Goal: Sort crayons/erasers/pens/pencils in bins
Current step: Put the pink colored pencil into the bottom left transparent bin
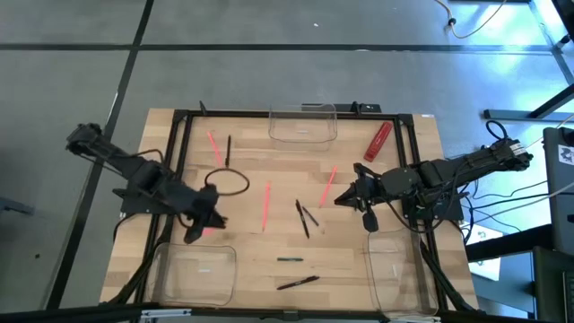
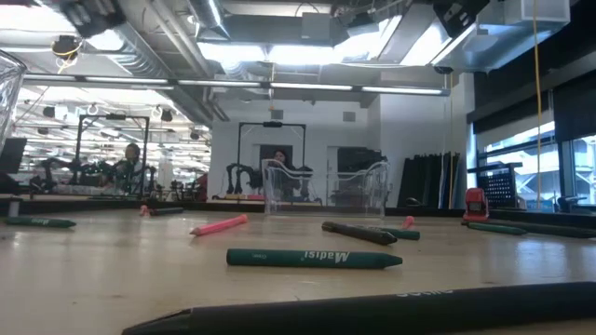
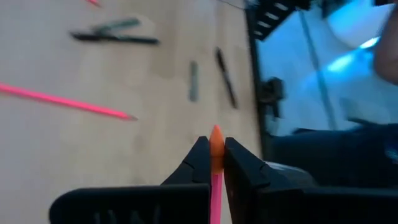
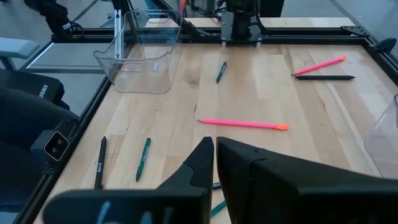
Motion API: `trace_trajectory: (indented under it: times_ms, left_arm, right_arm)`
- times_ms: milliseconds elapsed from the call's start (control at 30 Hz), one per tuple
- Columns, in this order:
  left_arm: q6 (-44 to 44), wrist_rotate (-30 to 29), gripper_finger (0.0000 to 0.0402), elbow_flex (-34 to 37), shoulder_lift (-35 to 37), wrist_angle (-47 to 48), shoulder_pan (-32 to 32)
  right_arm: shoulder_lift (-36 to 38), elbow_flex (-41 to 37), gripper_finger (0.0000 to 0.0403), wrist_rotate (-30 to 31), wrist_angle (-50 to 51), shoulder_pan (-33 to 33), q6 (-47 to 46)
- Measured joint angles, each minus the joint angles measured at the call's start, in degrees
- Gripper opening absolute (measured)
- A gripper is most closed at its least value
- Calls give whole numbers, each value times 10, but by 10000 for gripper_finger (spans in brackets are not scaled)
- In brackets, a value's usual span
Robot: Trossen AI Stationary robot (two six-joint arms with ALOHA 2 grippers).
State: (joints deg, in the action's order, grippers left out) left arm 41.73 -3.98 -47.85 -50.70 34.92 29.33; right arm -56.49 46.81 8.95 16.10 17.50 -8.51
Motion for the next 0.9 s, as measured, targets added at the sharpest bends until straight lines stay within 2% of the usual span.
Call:
trace_trajectory:
  times_ms: [200, 367, 467, 667, 900]
  left_arm:
    - [114, -24, 8, 0, -35, -36, 93]
    - [135, -47, 8, 0, -84, -48, 141]
    - [150, -51, 8, 0, -123, -42, 158]
    - [153, -43, 9, 0, -202, -40, 178]
    - [167, -8, 10, 0, -270, -40, 184]
  right_arm:
    - [0, 0, 23, 0, 0, 0, 0]
    - [0, 0, 23, 0, 0, 0, 0]
    - [0, 0, 23, -6, 0, 0, 0]
    - [0, 0, 23, -97, 1, 0, 31]
    - [0, 0, 23, -101, 1, 0, 31]
